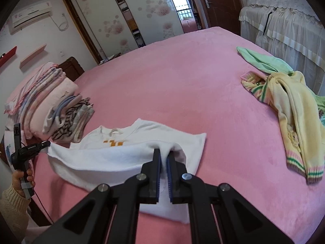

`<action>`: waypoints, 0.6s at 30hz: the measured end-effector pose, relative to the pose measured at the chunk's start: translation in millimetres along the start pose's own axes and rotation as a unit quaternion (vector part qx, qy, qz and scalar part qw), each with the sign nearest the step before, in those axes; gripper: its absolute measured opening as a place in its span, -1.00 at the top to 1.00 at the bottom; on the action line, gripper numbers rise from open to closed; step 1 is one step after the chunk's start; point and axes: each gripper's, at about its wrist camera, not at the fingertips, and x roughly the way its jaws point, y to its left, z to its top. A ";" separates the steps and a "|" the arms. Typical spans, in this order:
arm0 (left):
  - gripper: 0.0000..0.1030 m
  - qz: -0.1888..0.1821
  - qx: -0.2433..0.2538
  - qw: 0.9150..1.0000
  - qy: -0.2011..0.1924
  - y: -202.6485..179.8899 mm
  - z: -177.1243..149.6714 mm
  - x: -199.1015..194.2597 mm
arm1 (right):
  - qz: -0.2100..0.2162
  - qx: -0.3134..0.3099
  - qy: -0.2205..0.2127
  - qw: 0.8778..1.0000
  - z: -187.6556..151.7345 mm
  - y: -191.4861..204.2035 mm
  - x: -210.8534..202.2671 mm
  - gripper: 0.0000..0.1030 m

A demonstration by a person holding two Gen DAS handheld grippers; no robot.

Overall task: Fold small clothes
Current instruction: 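Lift the hem with both tools and fold it toward the collar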

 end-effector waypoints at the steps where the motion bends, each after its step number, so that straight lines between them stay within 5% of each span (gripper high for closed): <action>1: 0.91 0.003 0.000 1.000 0.004 -1.4 3.5 8.4 | -0.002 0.004 0.003 1.000 3.4 -2.4 7.0 0.90; 15: 0.88 0.038 -0.033 0.995 0.084 1.8 20.2 103.1 | -0.022 0.060 0.056 0.996 26.8 -31.0 102.5 0.90; 18: 0.53 0.040 -0.025 0.993 0.109 -1.4 19.9 118.7 | -0.029 0.065 0.067 0.995 30.3 -30.5 116.2 0.85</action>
